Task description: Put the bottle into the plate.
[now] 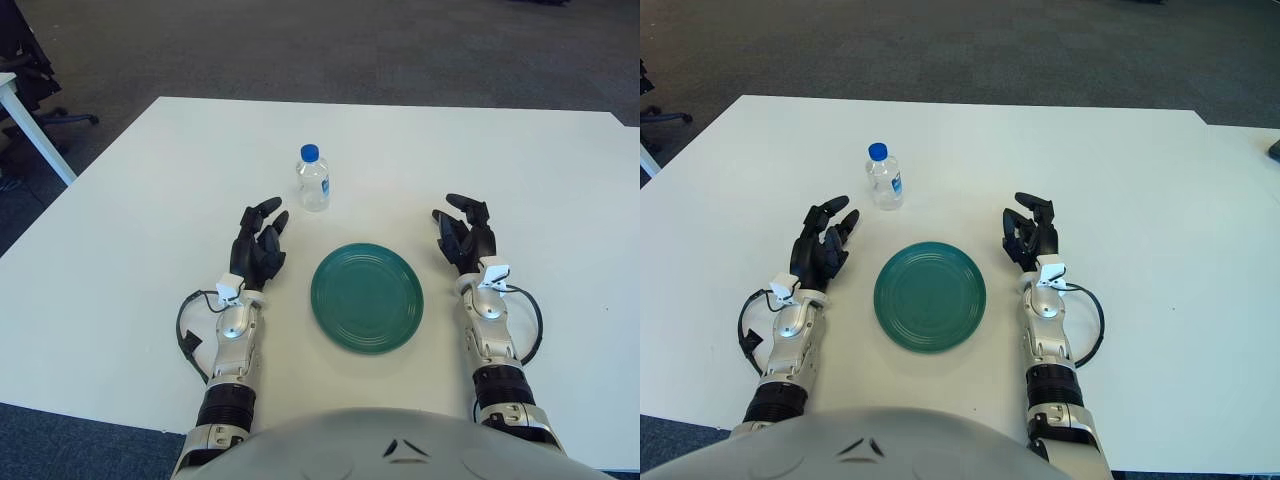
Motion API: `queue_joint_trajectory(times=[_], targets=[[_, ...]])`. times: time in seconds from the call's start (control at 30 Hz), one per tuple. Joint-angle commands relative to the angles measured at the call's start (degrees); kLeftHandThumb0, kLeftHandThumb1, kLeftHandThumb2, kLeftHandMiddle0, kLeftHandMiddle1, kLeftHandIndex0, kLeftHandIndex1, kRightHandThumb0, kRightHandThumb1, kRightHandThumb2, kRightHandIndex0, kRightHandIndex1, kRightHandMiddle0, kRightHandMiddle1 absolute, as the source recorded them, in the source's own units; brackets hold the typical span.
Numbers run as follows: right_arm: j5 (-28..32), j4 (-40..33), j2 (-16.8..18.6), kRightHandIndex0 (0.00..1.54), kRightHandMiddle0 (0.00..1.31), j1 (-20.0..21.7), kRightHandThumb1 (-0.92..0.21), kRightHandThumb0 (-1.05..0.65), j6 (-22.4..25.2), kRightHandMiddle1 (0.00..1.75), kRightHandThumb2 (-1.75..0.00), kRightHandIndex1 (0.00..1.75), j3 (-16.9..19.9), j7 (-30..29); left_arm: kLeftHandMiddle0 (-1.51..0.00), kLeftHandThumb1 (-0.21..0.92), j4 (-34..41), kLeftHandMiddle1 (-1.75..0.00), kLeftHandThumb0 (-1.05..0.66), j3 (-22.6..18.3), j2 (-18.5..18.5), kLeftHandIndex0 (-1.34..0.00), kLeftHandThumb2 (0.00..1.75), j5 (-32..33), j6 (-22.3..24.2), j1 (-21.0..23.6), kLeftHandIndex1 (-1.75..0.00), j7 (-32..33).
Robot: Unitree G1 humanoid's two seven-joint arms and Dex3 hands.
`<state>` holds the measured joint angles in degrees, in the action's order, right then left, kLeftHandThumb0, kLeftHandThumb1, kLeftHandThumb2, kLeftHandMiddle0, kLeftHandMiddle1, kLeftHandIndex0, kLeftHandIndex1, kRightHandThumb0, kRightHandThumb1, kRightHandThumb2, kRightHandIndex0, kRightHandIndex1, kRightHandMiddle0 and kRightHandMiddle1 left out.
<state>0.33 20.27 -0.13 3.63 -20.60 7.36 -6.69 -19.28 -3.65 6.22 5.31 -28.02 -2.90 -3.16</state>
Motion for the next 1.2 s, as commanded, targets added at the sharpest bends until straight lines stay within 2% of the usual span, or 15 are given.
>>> queue_joint_trajectory(times=[0.0,0.57,0.87,1.03,1.17], targets=[[0.17,1.08,0.06,0.49,0.06,-0.57,-0.92,-0.46,0.24,1.10,-0.44,0.49,0.14,0.00,-0.64,0.92,-2.36,-0.01,-0.62,0.14,0.39,-0.22,0.66,0.24,1.67,-2.15,-0.82,0.14],[0.53,0.74,0.33,0.48,0.10,-0.39,-0.91,-0.45,0.37,1.15,-0.44,0.49,0.21,0.03,-0.64,0.92,-2.50,-0.01,-0.61,0.21,0.43,-0.20,0.66,0.21,1.82,-1.96,-0.81,0.14],[0.68,1.08,0.36,0.46,0.10,-0.06,-0.91,-0.45,0.35,1.12,-0.44,0.49,0.39,-0.15,-0.63,0.92,-3.23,-0.01,-0.59,0.10,0.58,-0.19,0.66,0.35,1.25,-1.48,-0.80,0.18],[0.72,1.12,0.21,0.46,0.09,0.05,-0.91,-0.45,0.68,1.12,-0.44,0.49,0.35,-0.01,-0.63,0.92,-5.12,0.00,-0.58,0.07,0.50,-0.19,0.66,0.10,-0.93,-0.73,-0.80,-0.06],[0.80,1.26,0.10,0.47,0.08,0.14,-0.91,-0.45,0.64,1.11,-0.44,0.49,0.35,0.19,-0.54,0.92,-7.49,0.00,-0.63,0.00,0.00,-0.14,0.71,-2.63,-4.22,0.06,-0.78,1.89]])
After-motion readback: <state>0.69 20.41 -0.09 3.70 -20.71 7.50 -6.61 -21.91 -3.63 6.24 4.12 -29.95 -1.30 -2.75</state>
